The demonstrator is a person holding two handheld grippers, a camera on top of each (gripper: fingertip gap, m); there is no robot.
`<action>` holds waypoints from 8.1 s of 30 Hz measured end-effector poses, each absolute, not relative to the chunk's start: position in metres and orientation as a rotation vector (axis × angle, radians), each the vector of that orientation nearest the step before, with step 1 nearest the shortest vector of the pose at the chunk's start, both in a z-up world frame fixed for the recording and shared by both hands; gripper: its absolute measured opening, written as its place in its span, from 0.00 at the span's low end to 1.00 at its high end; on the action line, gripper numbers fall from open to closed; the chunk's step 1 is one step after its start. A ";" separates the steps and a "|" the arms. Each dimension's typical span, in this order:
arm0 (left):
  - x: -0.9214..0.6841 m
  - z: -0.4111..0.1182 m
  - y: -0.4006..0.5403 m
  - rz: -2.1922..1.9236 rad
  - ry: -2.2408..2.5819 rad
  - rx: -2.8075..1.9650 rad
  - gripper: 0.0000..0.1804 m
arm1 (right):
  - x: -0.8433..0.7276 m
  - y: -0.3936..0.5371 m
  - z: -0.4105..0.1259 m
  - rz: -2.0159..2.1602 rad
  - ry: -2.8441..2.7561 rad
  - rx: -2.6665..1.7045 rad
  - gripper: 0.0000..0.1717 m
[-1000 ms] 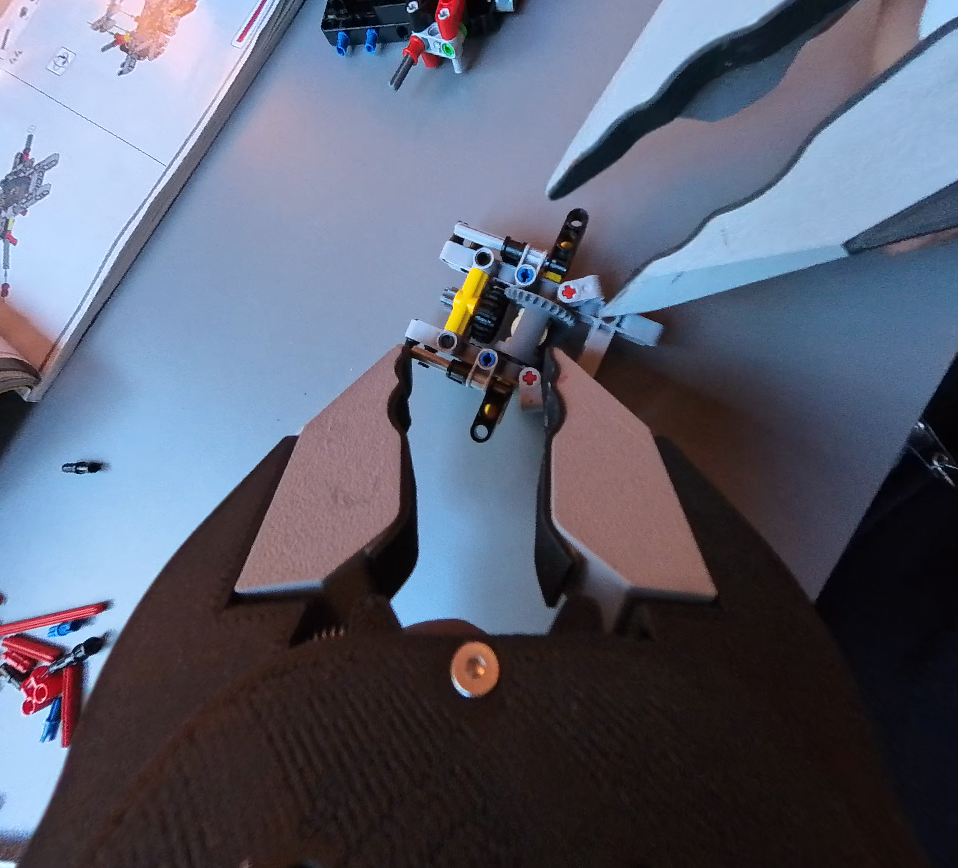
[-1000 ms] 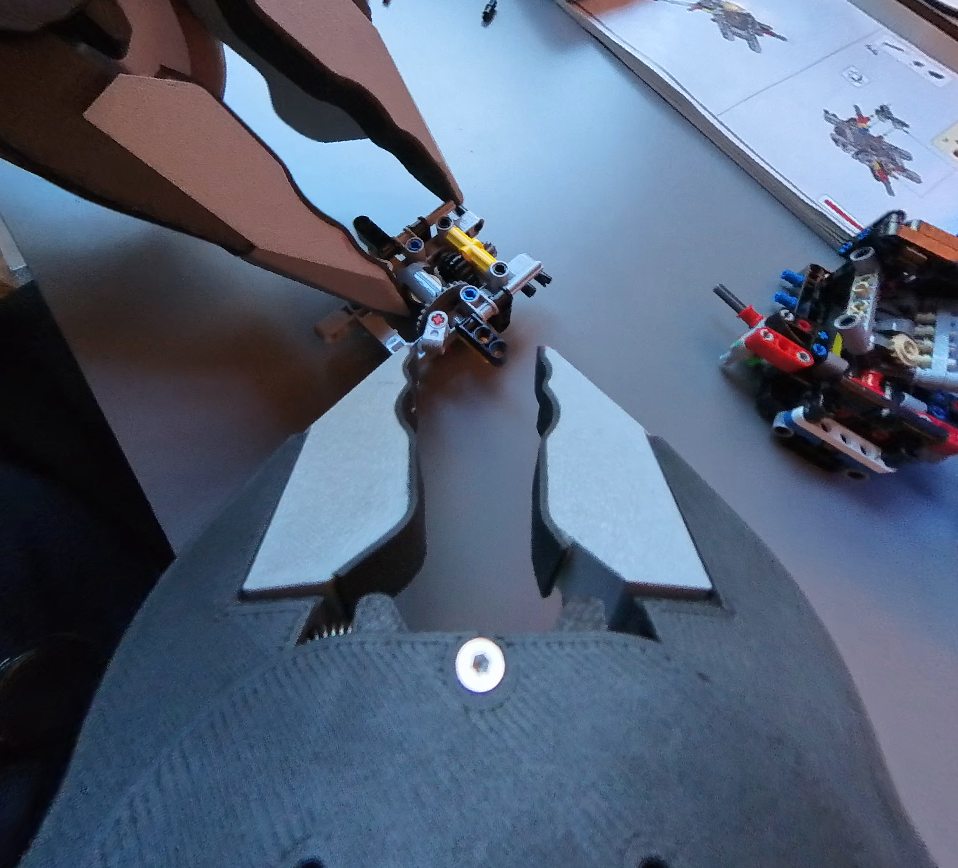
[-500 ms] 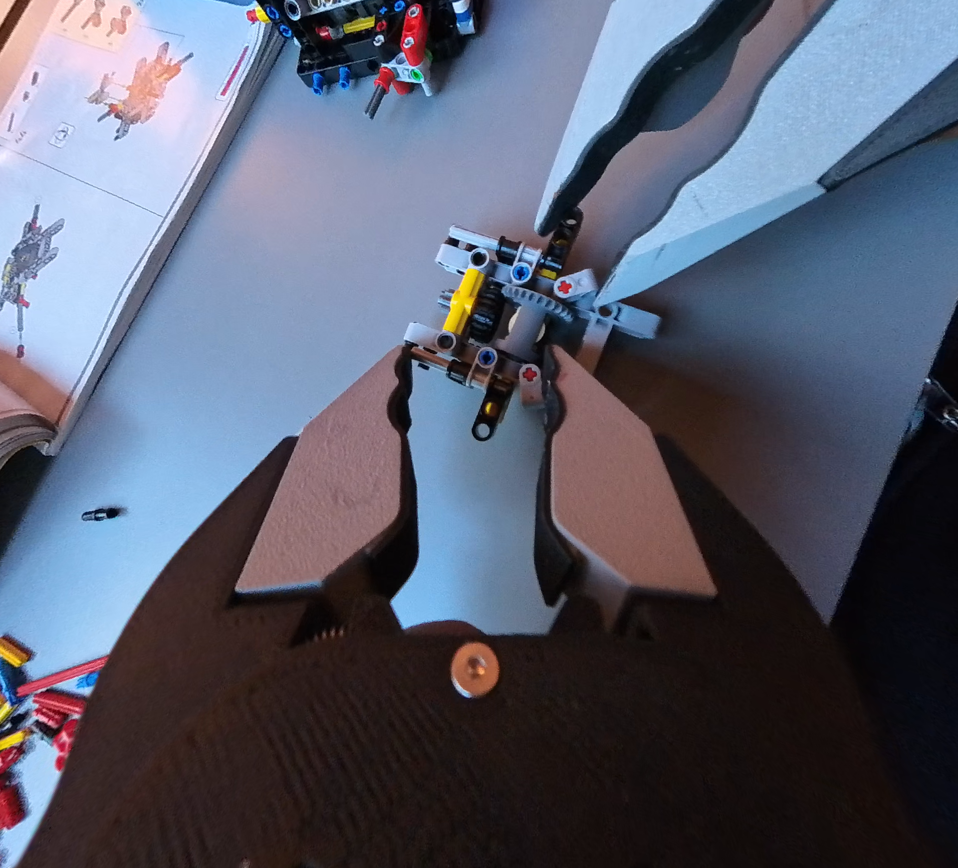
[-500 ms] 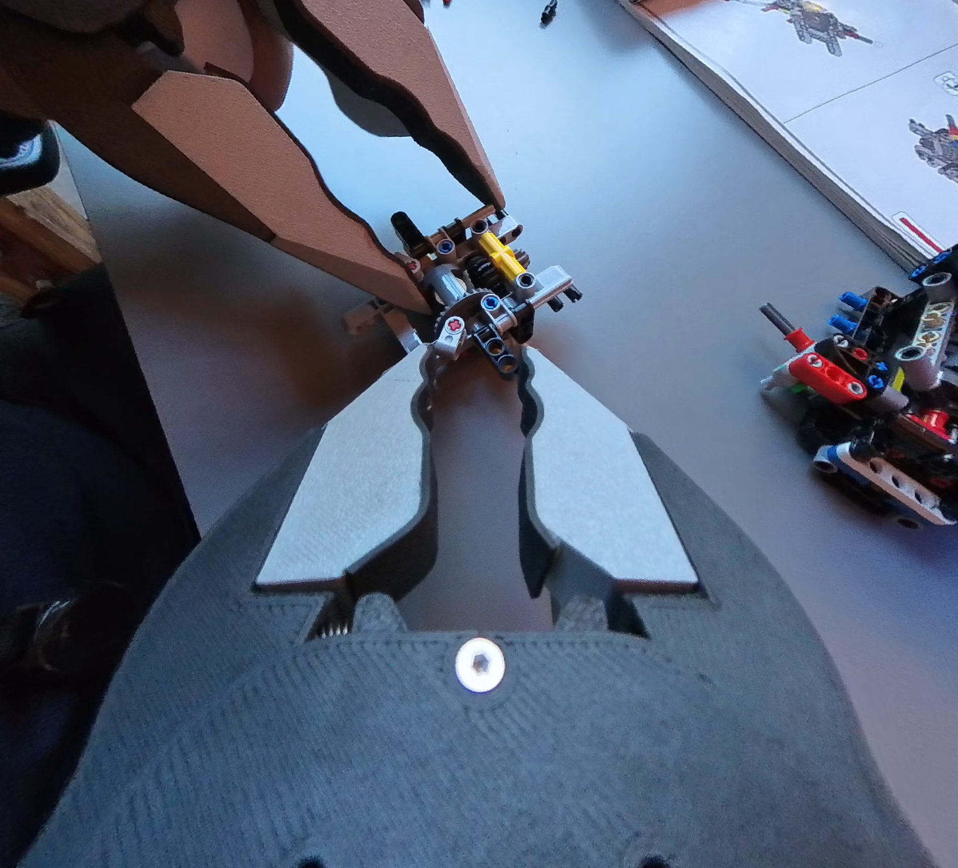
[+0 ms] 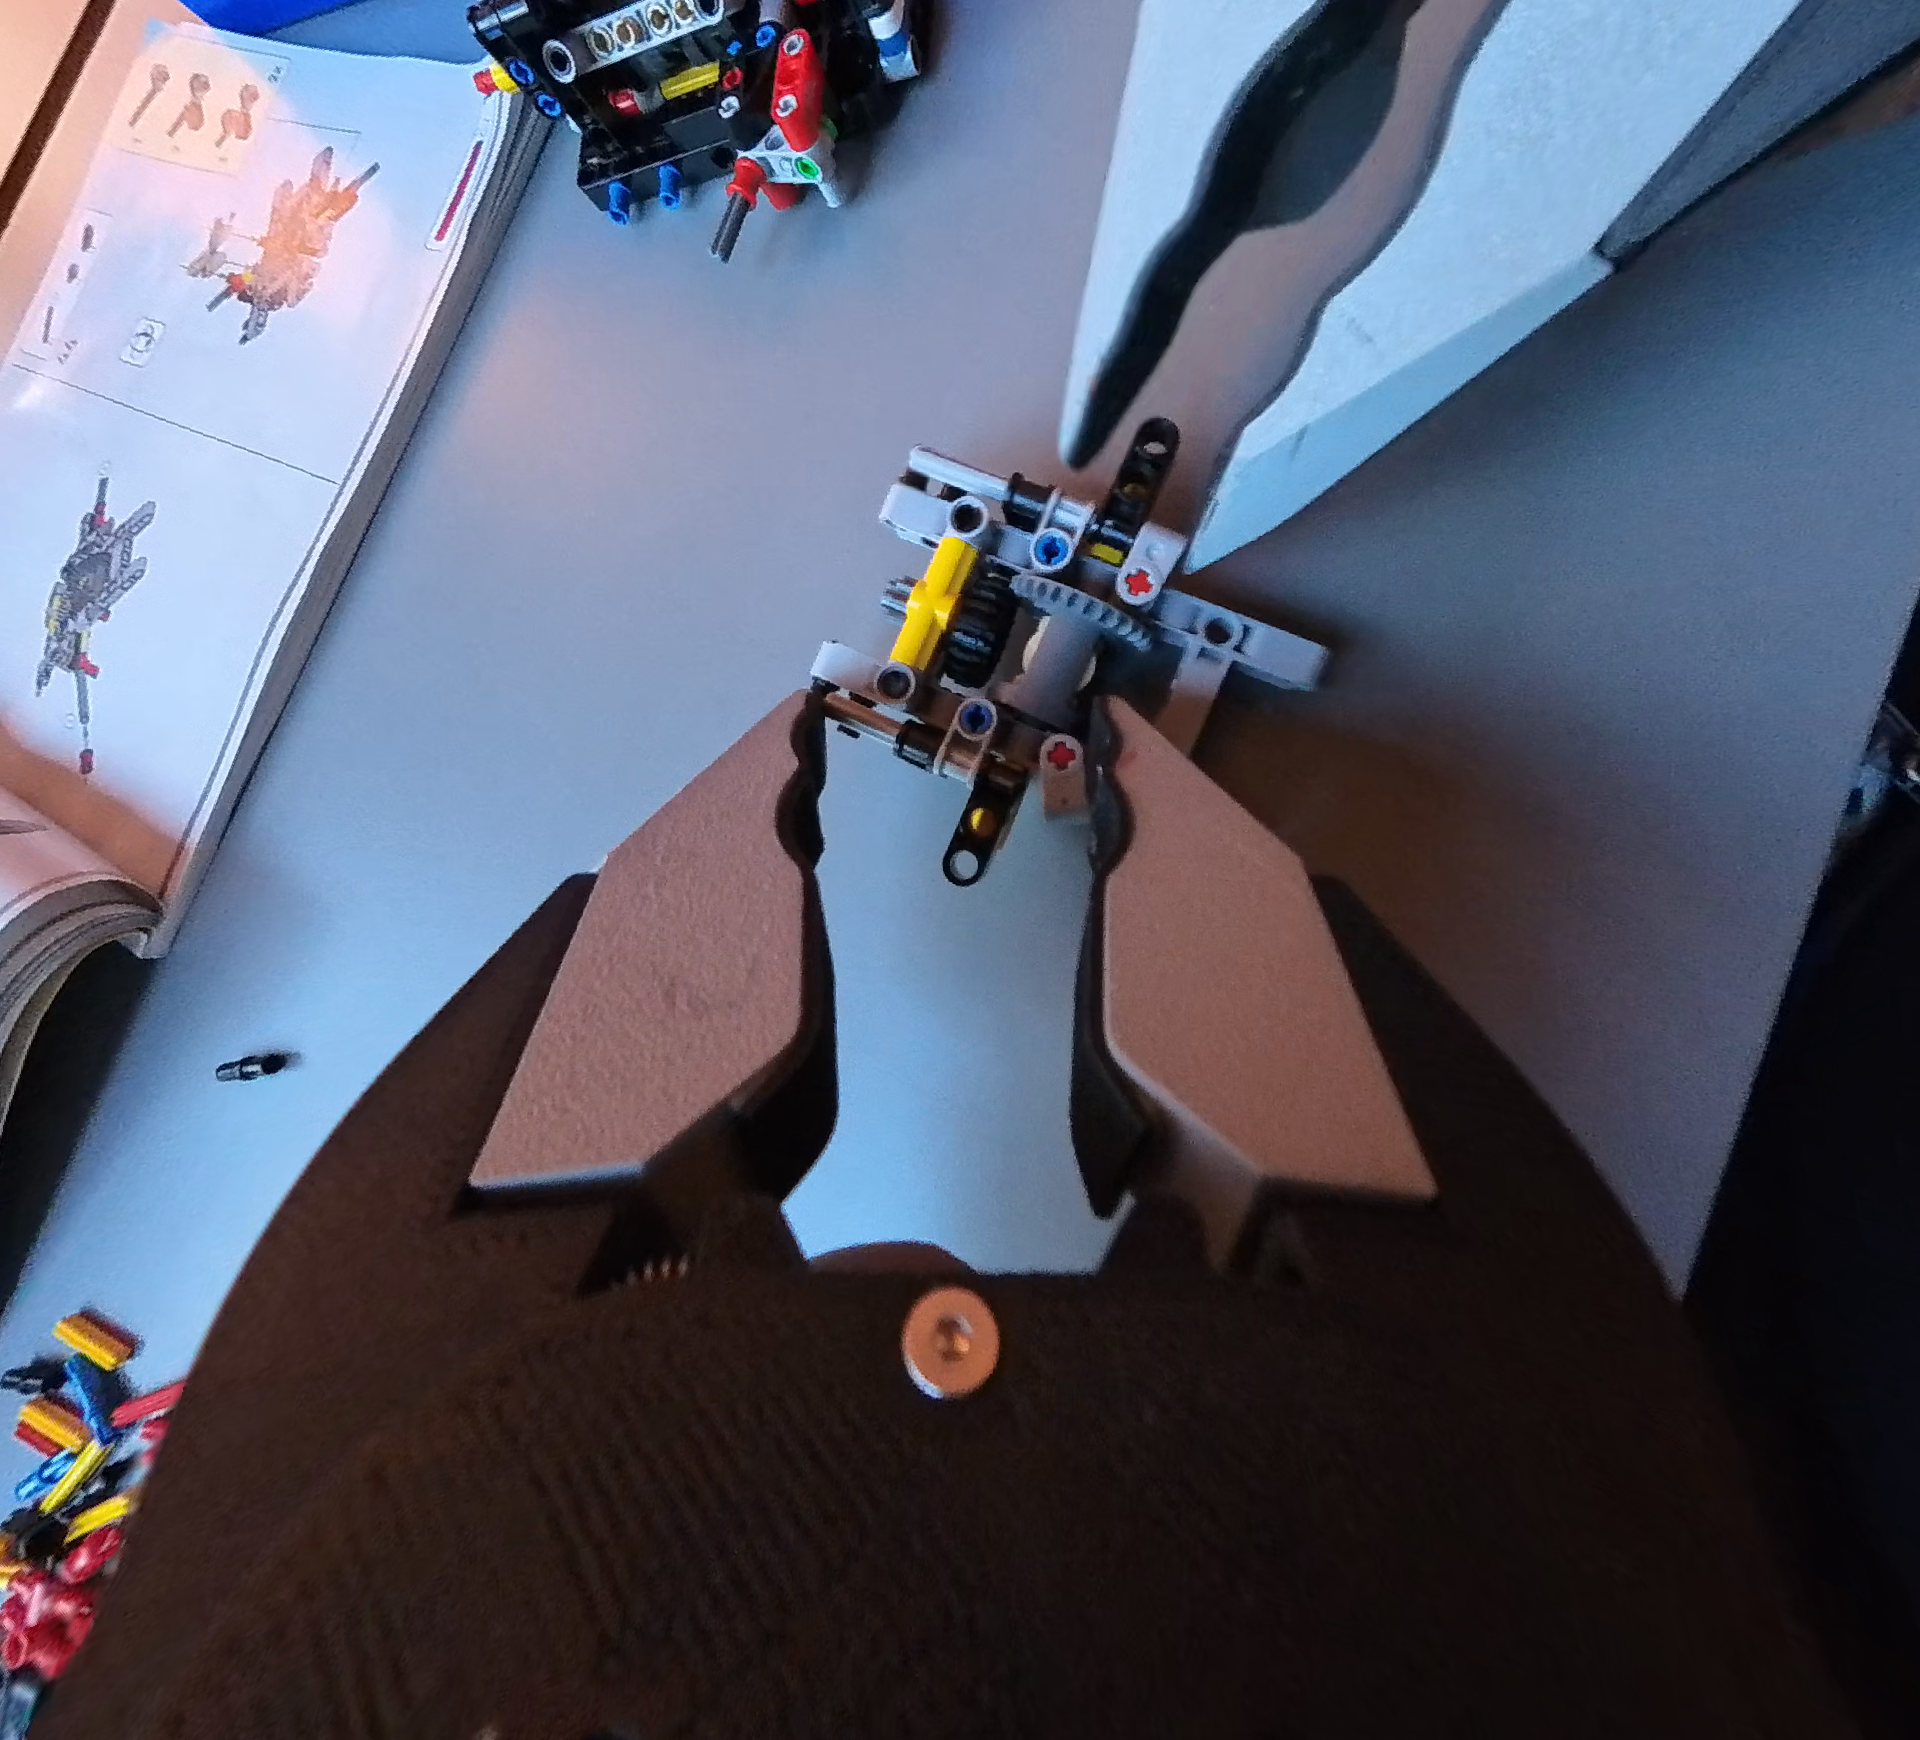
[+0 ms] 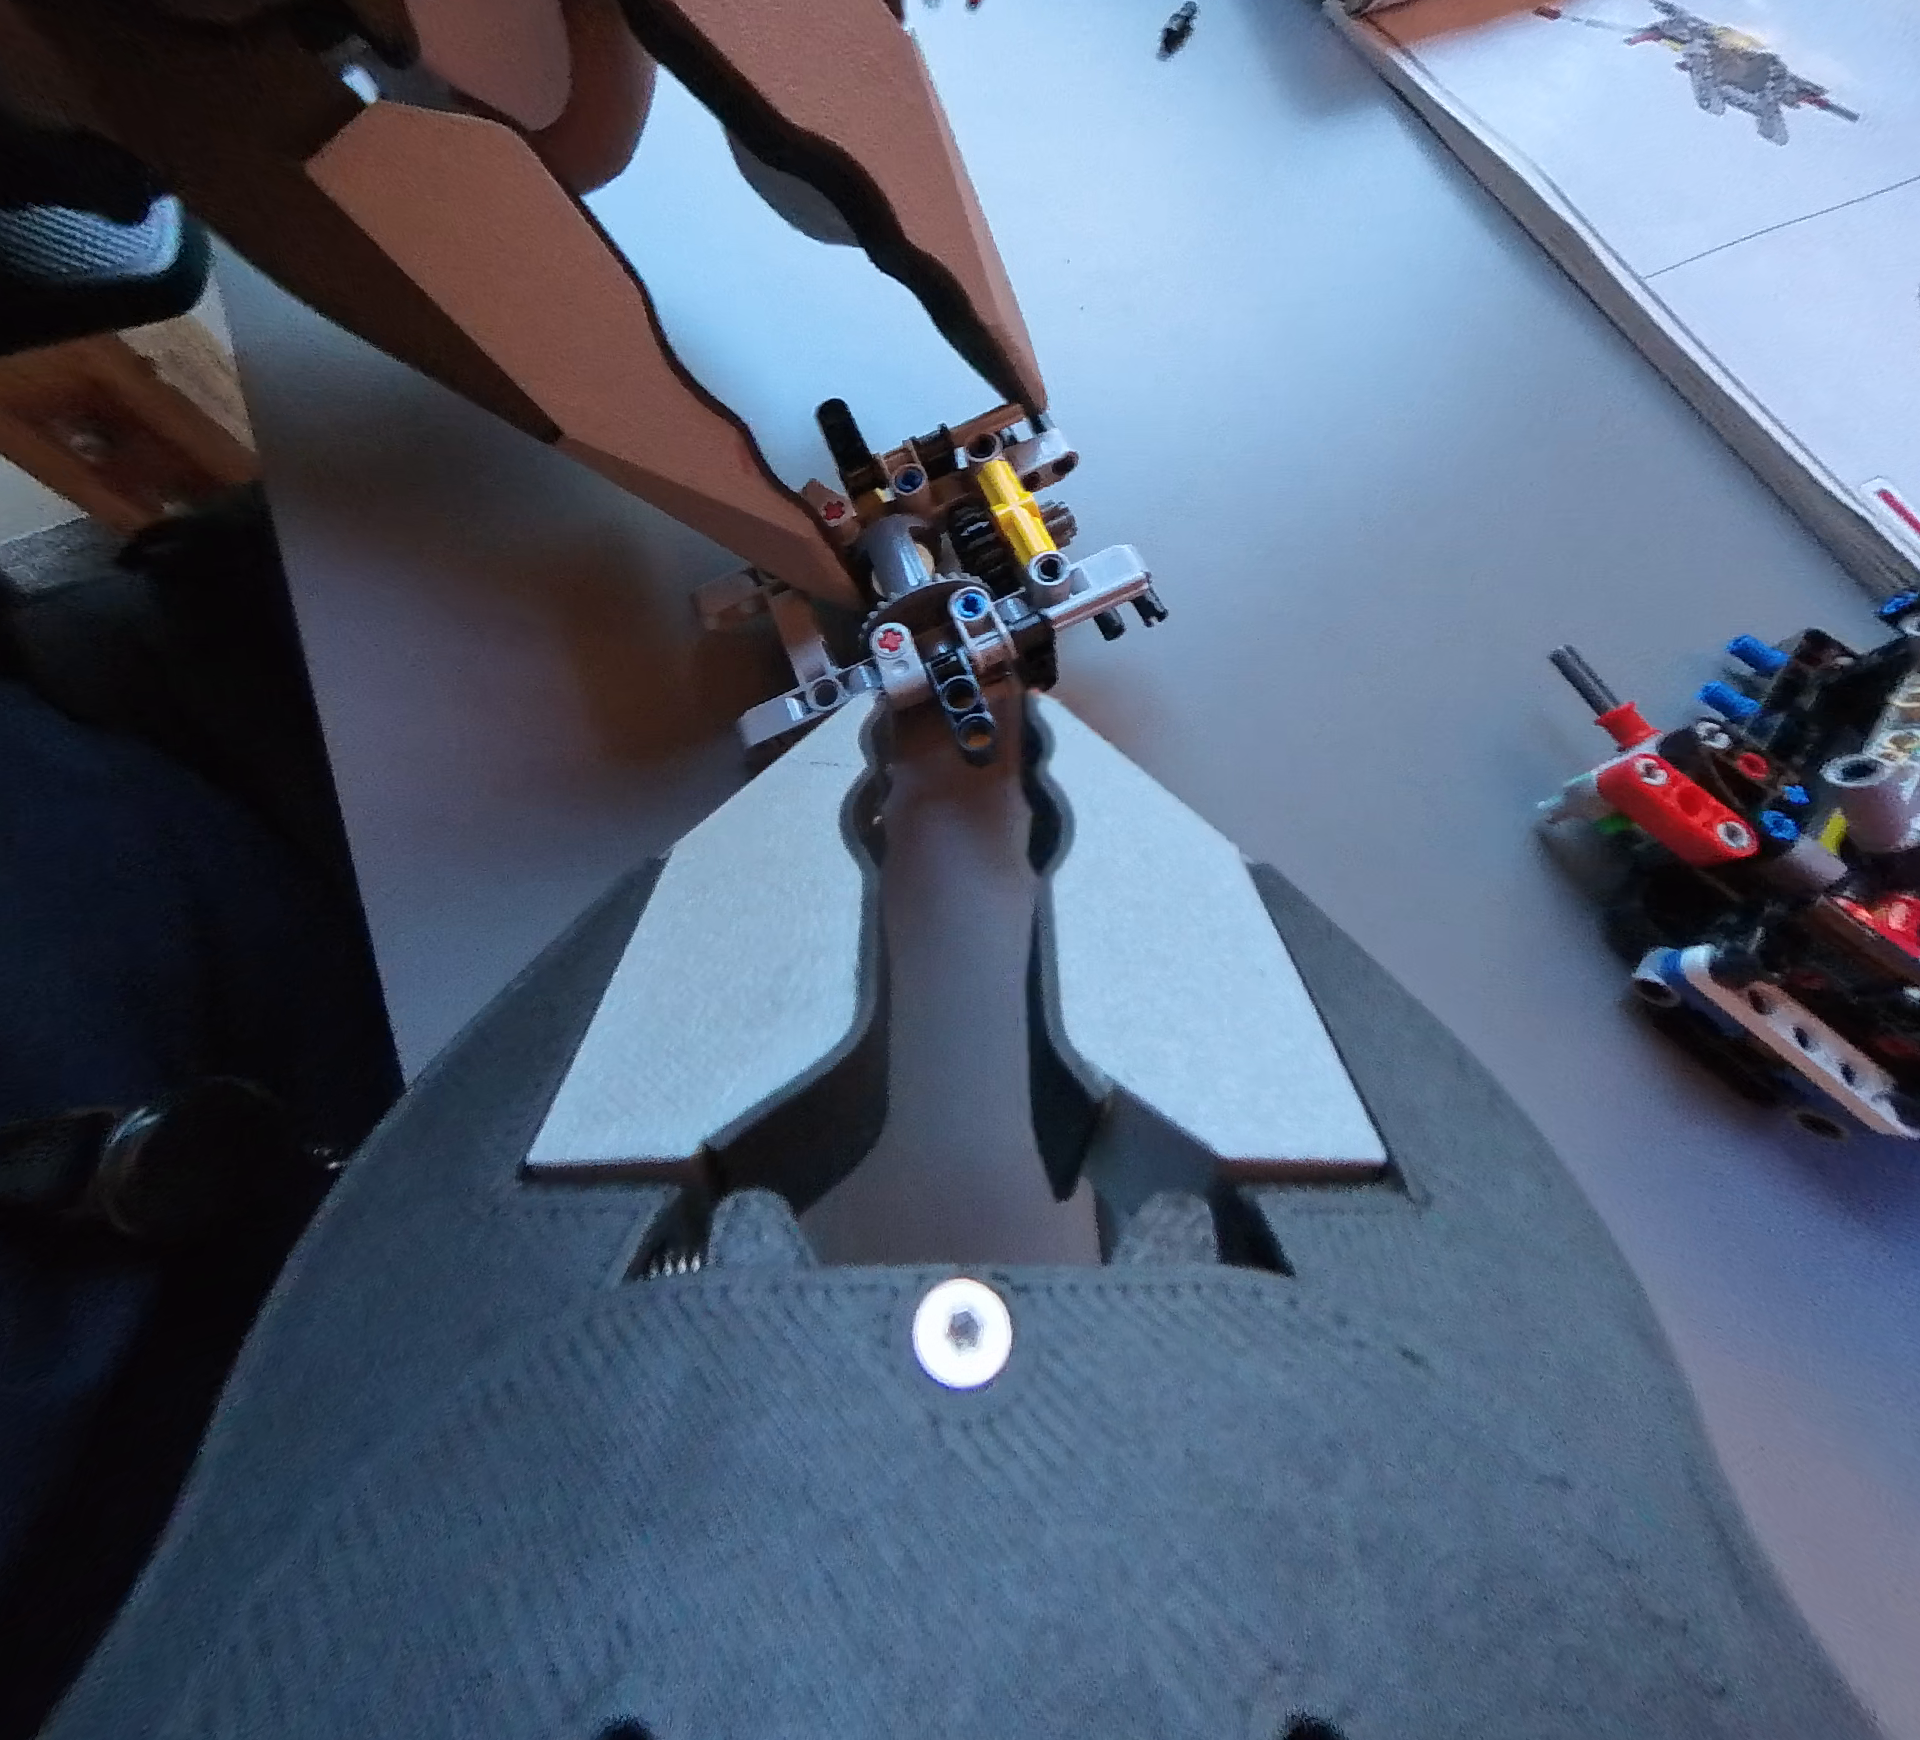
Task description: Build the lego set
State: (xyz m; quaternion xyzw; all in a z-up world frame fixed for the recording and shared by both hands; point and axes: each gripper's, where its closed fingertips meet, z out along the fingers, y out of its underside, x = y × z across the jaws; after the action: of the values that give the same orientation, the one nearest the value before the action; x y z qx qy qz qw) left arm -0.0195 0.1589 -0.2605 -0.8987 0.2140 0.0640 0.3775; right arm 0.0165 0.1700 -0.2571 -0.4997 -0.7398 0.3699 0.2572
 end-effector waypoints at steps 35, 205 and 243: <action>-0.015 -0.258 0.161 0.202 0.590 -2.166 0.27 | 0.010 0.175 -0.252 0.904 -2.085 -0.998 0.34; -0.035 -0.257 0.169 0.286 0.378 -2.172 0.25 | 0.017 0.162 -0.249 0.659 -1.946 -0.945 0.07; -0.036 -0.257 0.171 0.309 0.344 -2.178 0.25 | 0.008 0.182 -0.224 0.795 -1.853 -0.928 0.20</action>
State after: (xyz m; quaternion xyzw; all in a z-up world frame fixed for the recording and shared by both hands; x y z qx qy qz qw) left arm -0.0358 0.1714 -0.2572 -0.8775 0.1386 0.1244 0.4419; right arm 0.0079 0.1820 -0.2243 -0.3743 -0.7477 0.3207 0.4449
